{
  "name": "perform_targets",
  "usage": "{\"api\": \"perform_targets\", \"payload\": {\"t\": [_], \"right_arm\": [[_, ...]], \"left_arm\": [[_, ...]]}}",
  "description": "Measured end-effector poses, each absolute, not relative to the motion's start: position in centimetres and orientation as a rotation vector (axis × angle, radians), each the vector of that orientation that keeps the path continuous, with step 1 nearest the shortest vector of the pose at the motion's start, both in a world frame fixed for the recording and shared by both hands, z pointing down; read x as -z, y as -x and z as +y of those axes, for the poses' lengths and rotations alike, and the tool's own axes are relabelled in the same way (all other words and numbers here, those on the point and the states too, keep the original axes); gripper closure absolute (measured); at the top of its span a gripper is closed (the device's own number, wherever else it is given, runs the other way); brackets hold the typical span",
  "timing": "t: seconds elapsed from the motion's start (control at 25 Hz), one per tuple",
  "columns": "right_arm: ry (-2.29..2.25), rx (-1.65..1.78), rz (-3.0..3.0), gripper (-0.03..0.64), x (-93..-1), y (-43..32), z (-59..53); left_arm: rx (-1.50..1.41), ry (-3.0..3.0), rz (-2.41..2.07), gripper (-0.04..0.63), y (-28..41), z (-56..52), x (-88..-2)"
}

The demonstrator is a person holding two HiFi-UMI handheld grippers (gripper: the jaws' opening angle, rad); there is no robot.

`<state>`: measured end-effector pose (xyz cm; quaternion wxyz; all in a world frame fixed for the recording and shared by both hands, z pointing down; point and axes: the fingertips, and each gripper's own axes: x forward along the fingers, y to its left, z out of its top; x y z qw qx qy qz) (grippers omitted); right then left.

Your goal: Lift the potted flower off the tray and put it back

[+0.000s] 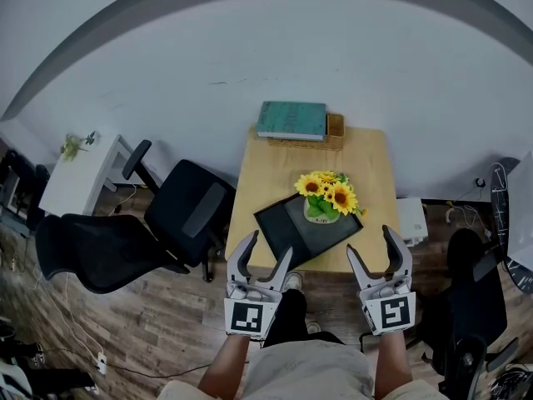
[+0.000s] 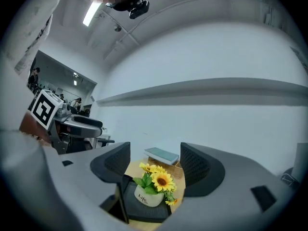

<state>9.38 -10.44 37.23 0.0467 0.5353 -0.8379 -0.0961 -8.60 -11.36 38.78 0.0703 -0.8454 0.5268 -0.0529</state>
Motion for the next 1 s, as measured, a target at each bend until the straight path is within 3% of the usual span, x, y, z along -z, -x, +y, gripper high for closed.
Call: {"api": "perform_targets", "payload": {"t": [0.32, 1.0], "right_arm": [[-1.715, 0.429, -2.577, 0.296, -32.9, -10.4, -9.7], [-1.707, 0.408, -2.570, 0.296, -33.8, -10.7, -9.6]], "left_arm": [[0.112, 2.346, 1.522, 0.314, 8.9, -10.7, -34.2], [0.111, 2.371, 1.556, 0.314, 8.6, -10.2, -34.7]]}}
